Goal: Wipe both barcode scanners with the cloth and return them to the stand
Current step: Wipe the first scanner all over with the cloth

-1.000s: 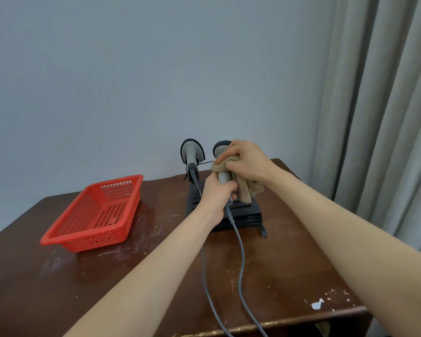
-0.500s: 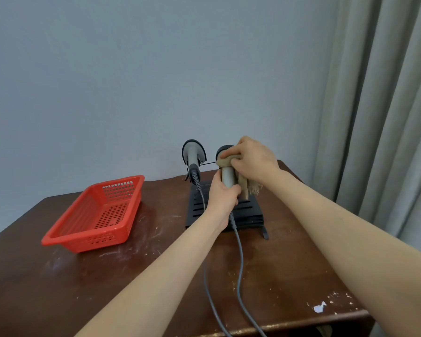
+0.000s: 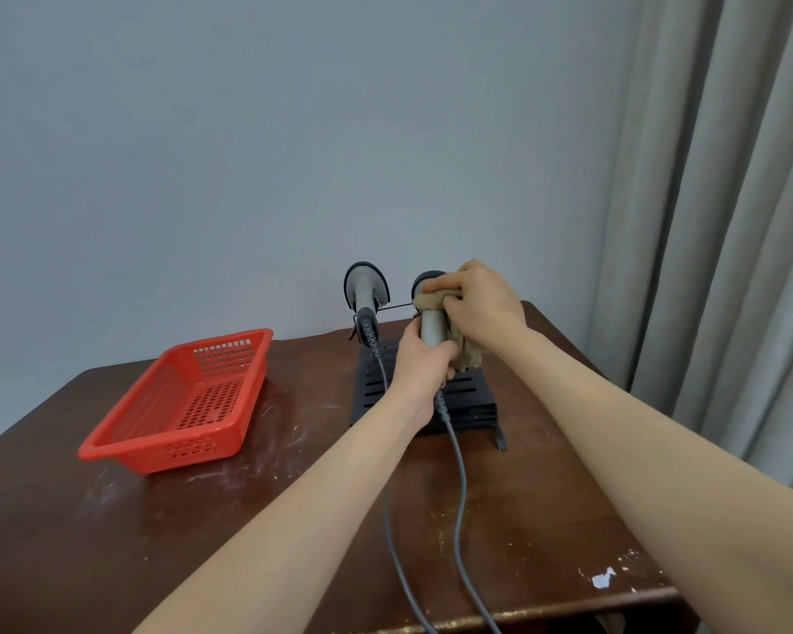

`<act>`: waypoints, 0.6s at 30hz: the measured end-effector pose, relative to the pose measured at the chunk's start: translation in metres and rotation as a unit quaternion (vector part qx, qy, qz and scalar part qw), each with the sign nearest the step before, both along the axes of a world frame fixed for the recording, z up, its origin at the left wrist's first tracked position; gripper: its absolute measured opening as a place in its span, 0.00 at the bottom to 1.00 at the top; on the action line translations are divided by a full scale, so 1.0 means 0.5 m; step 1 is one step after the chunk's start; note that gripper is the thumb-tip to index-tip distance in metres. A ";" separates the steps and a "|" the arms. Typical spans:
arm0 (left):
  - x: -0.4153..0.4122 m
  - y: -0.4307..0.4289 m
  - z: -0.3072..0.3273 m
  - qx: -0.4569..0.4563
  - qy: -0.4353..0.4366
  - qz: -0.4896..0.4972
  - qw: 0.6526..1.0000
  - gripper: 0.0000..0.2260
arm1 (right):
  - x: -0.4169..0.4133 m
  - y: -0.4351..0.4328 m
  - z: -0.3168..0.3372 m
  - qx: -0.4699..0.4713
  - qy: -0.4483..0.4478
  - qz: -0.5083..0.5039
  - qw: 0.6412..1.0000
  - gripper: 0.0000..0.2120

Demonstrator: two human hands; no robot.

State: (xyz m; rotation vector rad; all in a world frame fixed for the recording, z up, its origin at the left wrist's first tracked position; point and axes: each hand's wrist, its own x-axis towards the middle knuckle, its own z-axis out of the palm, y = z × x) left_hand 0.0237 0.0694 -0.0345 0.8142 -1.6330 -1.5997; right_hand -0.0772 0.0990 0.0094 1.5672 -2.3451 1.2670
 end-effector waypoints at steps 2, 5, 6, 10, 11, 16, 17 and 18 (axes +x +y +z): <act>0.002 -0.002 0.003 0.018 0.009 0.006 1.000 0.10 | 0.007 0.006 -0.002 0.011 -0.030 0.070 0.997 0.18; 0.006 -0.011 -0.001 0.052 0.028 0.018 0.998 0.08 | 0.027 0.022 0.005 0.041 -0.087 0.171 0.981 0.16; 0.008 -0.013 -0.003 0.058 0.032 0.016 0.998 0.08 | 0.028 0.021 0.008 0.043 -0.084 0.169 0.981 0.16; 0.016 -0.005 0.002 0.096 0.071 -0.028 0.992 0.10 | 0.004 0.005 0.014 0.007 -0.012 0.032 0.999 0.18; 0.015 -0.003 0.004 0.116 0.089 -0.034 0.989 0.10 | -0.002 0.001 0.011 -0.002 -0.008 0.013 1.000 0.19; 0.013 -0.007 0.013 0.283 0.216 -0.052 0.933 0.06 | 0.010 0.020 -0.003 0.013 -0.122 0.154 0.980 0.18; 0.016 -0.007 0.015 0.301 0.230 -0.052 0.924 0.05 | 0.011 0.026 -0.002 0.025 -0.158 0.176 0.971 0.18; 0.018 -0.009 0.015 0.309 0.232 -0.047 0.921 0.05 | 0.007 0.029 -0.002 0.034 -0.171 0.174 0.969 0.16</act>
